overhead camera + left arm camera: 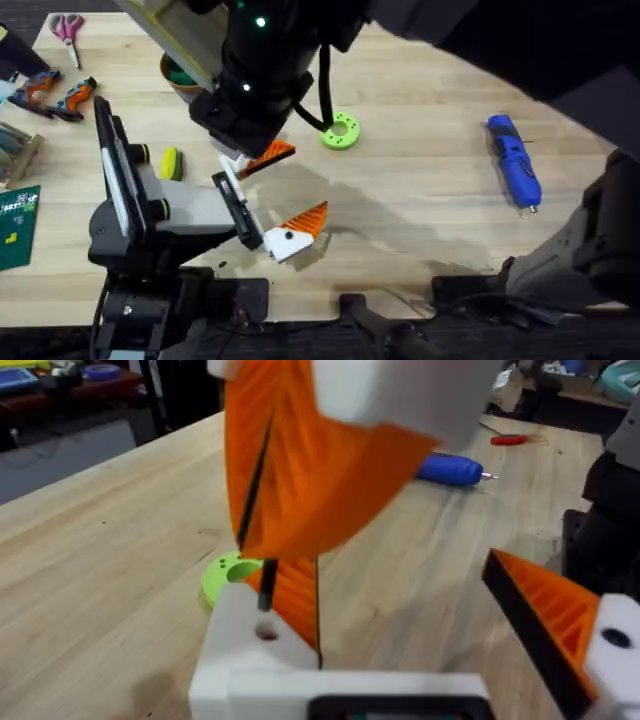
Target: Pick up the gripper from the table and insert it into the empty holder that is missing its gripper. Then pick up a screw, insert it into the mounting hole, and use the screwdriver to tighten it. Finally, clean up the table by picking up the vegetable and placing it into the bucket.
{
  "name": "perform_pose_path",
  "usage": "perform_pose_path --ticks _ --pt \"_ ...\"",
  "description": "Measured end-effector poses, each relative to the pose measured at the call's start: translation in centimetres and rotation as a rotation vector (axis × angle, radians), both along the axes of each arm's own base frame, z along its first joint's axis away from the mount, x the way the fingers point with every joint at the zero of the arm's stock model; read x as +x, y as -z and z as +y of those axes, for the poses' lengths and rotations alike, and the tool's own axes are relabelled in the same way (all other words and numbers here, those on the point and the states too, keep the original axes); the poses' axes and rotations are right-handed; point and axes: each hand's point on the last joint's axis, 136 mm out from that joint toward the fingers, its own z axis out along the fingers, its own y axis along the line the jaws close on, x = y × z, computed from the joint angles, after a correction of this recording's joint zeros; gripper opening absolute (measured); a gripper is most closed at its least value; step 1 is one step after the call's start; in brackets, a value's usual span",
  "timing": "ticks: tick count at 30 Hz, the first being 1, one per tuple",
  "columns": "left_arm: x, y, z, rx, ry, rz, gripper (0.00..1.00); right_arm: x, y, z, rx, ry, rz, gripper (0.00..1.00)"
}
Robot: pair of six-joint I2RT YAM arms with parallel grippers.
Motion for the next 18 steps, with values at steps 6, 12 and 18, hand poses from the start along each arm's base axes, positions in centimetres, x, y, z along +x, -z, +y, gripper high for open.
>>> perform_pose_path --ticks 6,12,18 --pt "0.0 0.0 0.0 0.000 0.000 0.000 0.986 0.1 0.4 0.2 -0.004 0.000 0.002 0.006" --pt "0.0 0.0 0.0 -0.003 -0.001 0.007 0.986 0.3 1.4 0.5 -0.026 0.000 0.015 0.006" --pt "0.0 0.0 0.0 -0.003 0.000 0.007 0.986 0.3 1.4 0.4 -0.029 0.002 0.013 0.006"
